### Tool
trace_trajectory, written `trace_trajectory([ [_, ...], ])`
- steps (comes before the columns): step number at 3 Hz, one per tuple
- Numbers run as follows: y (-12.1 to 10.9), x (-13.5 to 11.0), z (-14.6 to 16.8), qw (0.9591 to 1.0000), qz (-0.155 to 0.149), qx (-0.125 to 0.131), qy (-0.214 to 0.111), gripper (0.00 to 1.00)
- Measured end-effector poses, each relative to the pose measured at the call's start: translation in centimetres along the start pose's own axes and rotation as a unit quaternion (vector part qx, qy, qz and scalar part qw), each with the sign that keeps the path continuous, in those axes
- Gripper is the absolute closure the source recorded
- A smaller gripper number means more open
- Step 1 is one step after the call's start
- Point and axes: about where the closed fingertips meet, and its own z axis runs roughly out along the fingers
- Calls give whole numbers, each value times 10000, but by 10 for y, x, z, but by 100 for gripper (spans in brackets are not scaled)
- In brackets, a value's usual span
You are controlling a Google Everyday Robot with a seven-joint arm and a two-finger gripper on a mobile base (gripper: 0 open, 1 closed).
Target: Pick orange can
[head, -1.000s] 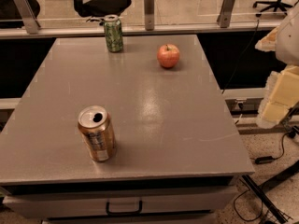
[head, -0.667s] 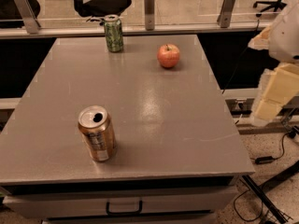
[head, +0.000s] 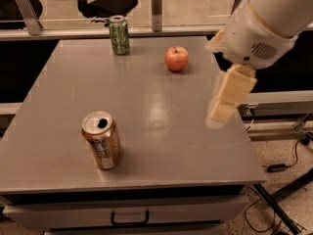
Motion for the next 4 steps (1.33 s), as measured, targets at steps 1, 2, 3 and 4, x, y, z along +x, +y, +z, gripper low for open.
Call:
trace_trajectory([
  [1,13,-47,30,9985,-182,-143,-500,0],
  [2,32,-92,59,9944,-372,-301,-939,0],
  [3,64,-138,85,9870,-707,-604,-1313,0],
  [4,85,-163,103,9799,-942,-873,-1527,0],
])
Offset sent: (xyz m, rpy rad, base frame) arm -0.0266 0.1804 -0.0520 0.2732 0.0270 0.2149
